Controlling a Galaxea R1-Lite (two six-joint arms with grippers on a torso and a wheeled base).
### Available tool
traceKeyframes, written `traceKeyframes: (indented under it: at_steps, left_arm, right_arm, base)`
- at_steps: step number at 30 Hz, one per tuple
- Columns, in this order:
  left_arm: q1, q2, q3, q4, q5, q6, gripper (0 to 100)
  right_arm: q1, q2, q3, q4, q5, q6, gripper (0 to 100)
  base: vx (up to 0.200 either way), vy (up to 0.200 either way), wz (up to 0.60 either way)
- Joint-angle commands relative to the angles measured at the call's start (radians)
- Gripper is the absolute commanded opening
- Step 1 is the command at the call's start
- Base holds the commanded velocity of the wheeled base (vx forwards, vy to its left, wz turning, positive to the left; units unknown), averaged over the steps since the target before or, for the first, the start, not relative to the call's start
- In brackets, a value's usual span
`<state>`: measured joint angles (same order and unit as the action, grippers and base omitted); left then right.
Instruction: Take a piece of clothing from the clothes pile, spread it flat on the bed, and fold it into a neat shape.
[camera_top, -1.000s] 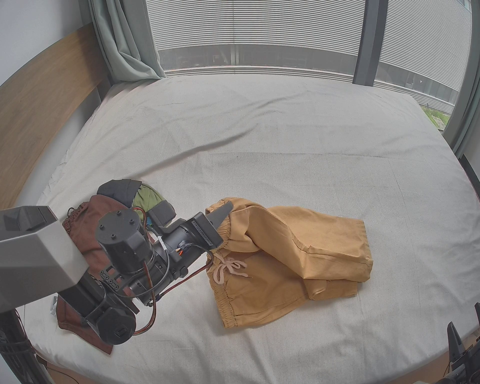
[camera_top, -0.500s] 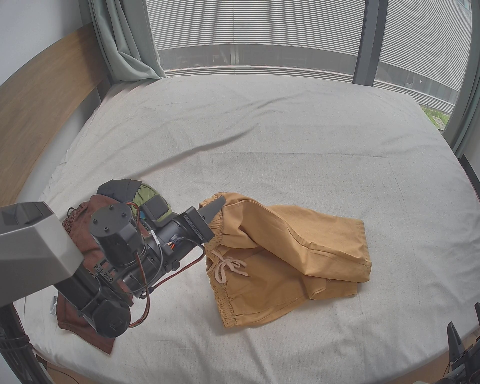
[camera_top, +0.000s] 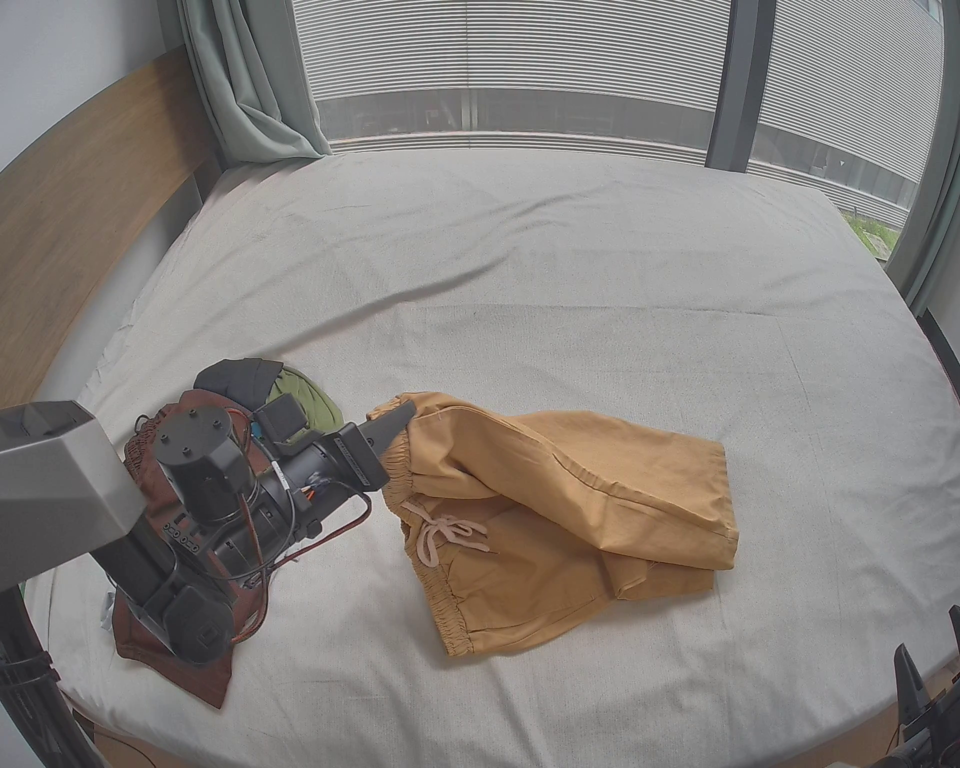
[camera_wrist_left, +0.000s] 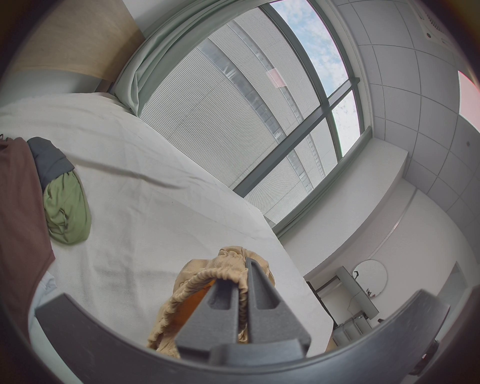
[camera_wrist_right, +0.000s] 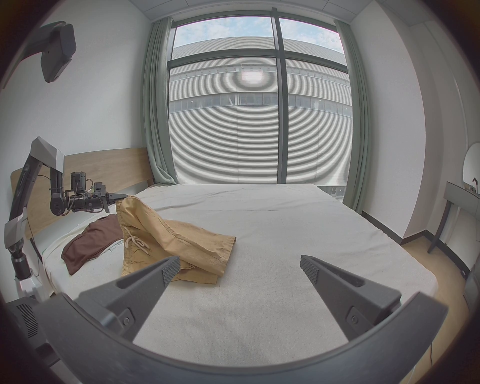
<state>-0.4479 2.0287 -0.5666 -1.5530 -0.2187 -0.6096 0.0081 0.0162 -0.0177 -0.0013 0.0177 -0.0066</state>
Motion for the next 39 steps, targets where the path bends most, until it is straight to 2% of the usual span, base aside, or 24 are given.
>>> traceKeyframes:
  at_steps: [1,13,39]
  left_arm:
    - [0.035,0.002,0.011,0.001,-0.018,0.005,0]
    - [0.069,-0.004,0.001,-0.001,-0.027,0.047,0]
    - [0.058,0.005,0.001,-0.001,-0.024,0.051,0]
  right_arm:
    - [0.0,-0.016,0.018,0.0,0.001,-0.001,100]
    - [0.0,-0.016,0.018,0.0,0.001,0.0,100]
    - [0.0,-0.016,0.018,0.0,0.001,0.0,100]
  base:
    - [0.0,0.0,0.0]
    - [0.0,0.0,0.0]
    - [0.0,0.0,0.0]
